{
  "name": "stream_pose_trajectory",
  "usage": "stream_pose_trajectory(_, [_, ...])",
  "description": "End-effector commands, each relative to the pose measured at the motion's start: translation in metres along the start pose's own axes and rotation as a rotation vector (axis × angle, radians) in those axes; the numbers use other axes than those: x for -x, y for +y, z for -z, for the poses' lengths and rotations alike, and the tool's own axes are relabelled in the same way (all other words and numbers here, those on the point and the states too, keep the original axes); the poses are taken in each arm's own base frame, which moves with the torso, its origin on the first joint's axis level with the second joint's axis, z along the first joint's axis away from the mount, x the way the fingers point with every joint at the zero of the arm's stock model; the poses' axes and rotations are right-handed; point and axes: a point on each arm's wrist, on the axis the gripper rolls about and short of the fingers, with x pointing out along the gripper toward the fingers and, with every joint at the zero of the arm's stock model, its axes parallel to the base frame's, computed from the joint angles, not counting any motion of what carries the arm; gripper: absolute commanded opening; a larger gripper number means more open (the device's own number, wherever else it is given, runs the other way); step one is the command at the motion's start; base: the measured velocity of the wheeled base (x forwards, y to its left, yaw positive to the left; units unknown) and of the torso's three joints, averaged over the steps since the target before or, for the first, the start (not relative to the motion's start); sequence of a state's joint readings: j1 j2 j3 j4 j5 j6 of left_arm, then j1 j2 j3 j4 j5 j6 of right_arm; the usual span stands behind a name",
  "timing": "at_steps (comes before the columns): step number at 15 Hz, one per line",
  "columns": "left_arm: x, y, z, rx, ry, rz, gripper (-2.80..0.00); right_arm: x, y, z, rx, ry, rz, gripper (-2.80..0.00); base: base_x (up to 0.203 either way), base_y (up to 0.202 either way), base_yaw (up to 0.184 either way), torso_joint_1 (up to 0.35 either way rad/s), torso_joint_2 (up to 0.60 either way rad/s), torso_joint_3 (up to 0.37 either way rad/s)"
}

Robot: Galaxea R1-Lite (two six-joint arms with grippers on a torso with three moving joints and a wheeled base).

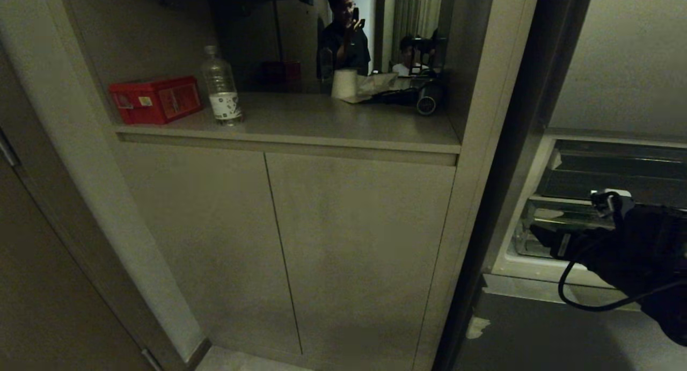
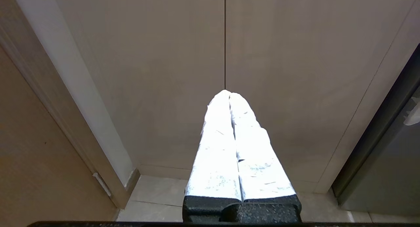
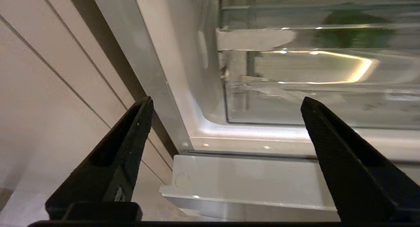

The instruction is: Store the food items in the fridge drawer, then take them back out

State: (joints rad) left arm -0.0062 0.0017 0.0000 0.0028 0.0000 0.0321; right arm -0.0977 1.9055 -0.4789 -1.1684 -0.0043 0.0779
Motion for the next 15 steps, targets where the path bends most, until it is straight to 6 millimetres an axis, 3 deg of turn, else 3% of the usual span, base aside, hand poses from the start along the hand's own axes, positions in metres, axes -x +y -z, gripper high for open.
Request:
stream_pose_trajectory(1, [0.0,0.0,0.0,0.0,0.001,0.0,-2.8,-0.016,-0.001,0.013,0.0,0.029,-0.008,0.0,0.0,0.0,0.0,0.0,0.0,0.0])
stream_pose_trajectory(15, [0.0,0.0,0.0,0.0,0.001,0.0,-2.8,-0.05,-0.012,0.017,-0.011,0.016,0.025,0.0,0.0,0.0,0.0,0.0,0.0,0.0])
